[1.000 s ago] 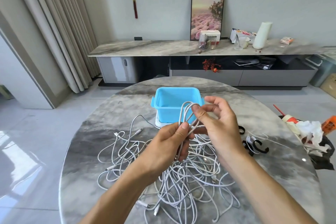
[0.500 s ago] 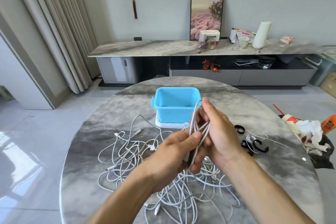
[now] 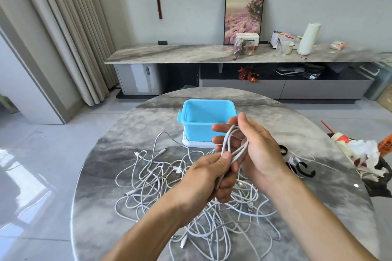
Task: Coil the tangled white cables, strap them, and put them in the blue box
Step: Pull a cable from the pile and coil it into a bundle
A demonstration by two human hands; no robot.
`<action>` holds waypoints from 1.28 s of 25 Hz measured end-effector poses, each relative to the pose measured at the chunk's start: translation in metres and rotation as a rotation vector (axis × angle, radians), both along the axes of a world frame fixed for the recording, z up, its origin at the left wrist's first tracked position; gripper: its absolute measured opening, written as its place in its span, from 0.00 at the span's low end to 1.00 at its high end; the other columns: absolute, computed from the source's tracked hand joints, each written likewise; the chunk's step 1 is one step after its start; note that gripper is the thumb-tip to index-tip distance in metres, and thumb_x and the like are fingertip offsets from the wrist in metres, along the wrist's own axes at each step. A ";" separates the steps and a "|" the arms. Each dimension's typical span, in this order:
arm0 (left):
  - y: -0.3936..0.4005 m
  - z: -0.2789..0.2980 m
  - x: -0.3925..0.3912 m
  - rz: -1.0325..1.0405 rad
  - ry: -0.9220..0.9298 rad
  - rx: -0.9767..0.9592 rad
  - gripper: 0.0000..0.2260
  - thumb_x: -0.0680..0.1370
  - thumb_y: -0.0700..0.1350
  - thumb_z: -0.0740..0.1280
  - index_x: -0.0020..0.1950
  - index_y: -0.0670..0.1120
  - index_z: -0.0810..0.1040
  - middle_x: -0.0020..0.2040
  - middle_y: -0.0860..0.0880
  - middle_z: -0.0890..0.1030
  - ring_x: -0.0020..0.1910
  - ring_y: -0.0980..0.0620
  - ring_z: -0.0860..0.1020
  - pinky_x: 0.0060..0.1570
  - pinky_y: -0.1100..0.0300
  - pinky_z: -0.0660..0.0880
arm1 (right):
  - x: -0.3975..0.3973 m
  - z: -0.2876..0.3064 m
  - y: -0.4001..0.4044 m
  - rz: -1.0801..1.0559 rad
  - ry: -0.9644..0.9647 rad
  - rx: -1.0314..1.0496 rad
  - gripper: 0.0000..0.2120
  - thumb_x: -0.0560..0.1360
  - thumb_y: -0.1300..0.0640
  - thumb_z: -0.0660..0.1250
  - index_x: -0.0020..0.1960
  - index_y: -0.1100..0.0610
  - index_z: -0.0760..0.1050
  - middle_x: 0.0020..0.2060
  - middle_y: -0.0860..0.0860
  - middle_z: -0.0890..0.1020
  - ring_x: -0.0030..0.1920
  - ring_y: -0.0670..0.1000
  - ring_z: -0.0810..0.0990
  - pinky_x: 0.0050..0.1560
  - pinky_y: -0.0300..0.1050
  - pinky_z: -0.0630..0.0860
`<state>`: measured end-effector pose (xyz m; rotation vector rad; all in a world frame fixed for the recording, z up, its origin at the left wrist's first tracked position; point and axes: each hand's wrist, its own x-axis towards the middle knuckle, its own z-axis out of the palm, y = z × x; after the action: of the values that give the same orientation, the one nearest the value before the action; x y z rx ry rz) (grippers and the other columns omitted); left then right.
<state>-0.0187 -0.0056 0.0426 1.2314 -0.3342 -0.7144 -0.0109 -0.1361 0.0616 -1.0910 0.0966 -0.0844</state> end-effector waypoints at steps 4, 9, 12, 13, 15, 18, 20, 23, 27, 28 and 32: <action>-0.001 -0.005 -0.004 -0.134 0.036 -0.087 0.08 0.79 0.47 0.61 0.44 0.43 0.73 0.31 0.46 0.73 0.27 0.50 0.72 0.32 0.59 0.68 | -0.002 0.002 0.005 -0.134 -0.026 0.105 0.20 0.82 0.45 0.57 0.37 0.57 0.67 0.23 0.54 0.71 0.24 0.54 0.75 0.25 0.44 0.73; -0.004 -0.006 -0.006 -0.181 0.212 -0.230 0.05 0.79 0.41 0.63 0.47 0.41 0.77 0.34 0.45 0.77 0.30 0.49 0.78 0.35 0.58 0.77 | 0.001 0.002 0.005 -0.194 -0.012 0.042 0.24 0.81 0.40 0.56 0.33 0.55 0.64 0.19 0.51 0.61 0.18 0.49 0.61 0.21 0.39 0.62; -0.010 -0.004 -0.009 -0.157 0.278 -0.270 0.05 0.78 0.43 0.63 0.45 0.43 0.75 0.28 0.52 0.67 0.22 0.59 0.64 0.24 0.66 0.66 | 0.003 0.003 0.004 -0.234 0.009 0.040 0.26 0.80 0.38 0.57 0.30 0.53 0.62 0.19 0.50 0.60 0.17 0.49 0.62 0.22 0.41 0.61; -0.011 -0.004 -0.009 -0.136 0.295 -0.267 0.06 0.78 0.45 0.63 0.45 0.44 0.74 0.27 0.53 0.63 0.21 0.61 0.60 0.21 0.69 0.61 | 0.003 0.003 0.004 -0.248 0.016 0.030 0.26 0.80 0.38 0.56 0.29 0.53 0.62 0.19 0.51 0.61 0.17 0.50 0.63 0.23 0.41 0.60; -0.012 -0.004 -0.008 -0.113 0.327 -0.252 0.11 0.80 0.51 0.62 0.44 0.45 0.73 0.27 0.54 0.60 0.21 0.62 0.56 0.19 0.70 0.54 | 0.002 0.004 0.003 -0.281 0.033 0.016 0.27 0.80 0.38 0.56 0.28 0.53 0.61 0.18 0.51 0.61 0.18 0.50 0.63 0.23 0.42 0.60; -0.014 -0.002 -0.007 -0.083 0.293 -0.169 0.16 0.81 0.55 0.58 0.41 0.46 0.72 0.27 0.54 0.58 0.21 0.61 0.54 0.19 0.69 0.50 | 0.004 0.003 0.003 -0.279 0.054 -0.004 0.28 0.80 0.37 0.56 0.27 0.53 0.60 0.19 0.51 0.61 0.20 0.50 0.65 0.24 0.41 0.64; -0.016 -0.002 -0.007 -0.004 0.231 -0.109 0.14 0.78 0.54 0.60 0.39 0.47 0.70 0.26 0.52 0.59 0.21 0.60 0.54 0.19 0.69 0.50 | 0.006 0.001 -0.001 -0.225 0.033 0.019 0.28 0.79 0.37 0.57 0.28 0.54 0.62 0.21 0.52 0.67 0.23 0.52 0.70 0.28 0.43 0.70; -0.014 0.001 -0.001 0.203 0.140 -0.093 0.14 0.81 0.52 0.58 0.39 0.46 0.68 0.26 0.52 0.61 0.22 0.57 0.58 0.21 0.67 0.54 | 0.004 -0.002 -0.007 0.091 -0.039 0.080 0.24 0.76 0.36 0.59 0.49 0.56 0.77 0.43 0.56 0.83 0.37 0.54 0.80 0.40 0.48 0.74; 0.005 0.013 0.020 0.606 -0.016 -0.010 0.16 0.83 0.51 0.57 0.38 0.45 0.71 0.25 0.51 0.63 0.23 0.55 0.62 0.28 0.60 0.59 | -0.008 -0.019 0.006 0.667 0.104 -0.141 0.32 0.72 0.40 0.71 0.71 0.52 0.69 0.56 0.56 0.79 0.46 0.56 0.80 0.48 0.54 0.78; 0.012 0.017 0.025 0.684 -0.012 -0.052 0.16 0.84 0.51 0.56 0.39 0.46 0.70 0.26 0.51 0.62 0.23 0.56 0.60 0.27 0.60 0.58 | -0.012 -0.022 0.012 0.774 0.168 -0.231 0.29 0.74 0.44 0.72 0.72 0.50 0.69 0.57 0.57 0.80 0.47 0.59 0.82 0.48 0.54 0.79; 0.043 0.026 0.045 0.829 -0.004 -0.159 0.16 0.85 0.51 0.54 0.40 0.47 0.69 0.26 0.52 0.66 0.20 0.58 0.57 0.18 0.66 0.54 | -0.016 -0.015 0.005 0.940 0.204 -0.553 0.10 0.78 0.52 0.69 0.50 0.59 0.79 0.27 0.53 0.78 0.24 0.48 0.76 0.28 0.40 0.73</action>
<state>0.0267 0.0373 0.0685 1.0889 0.1273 0.0312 -0.0266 -0.1313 0.0464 -1.5957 -0.2784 0.8915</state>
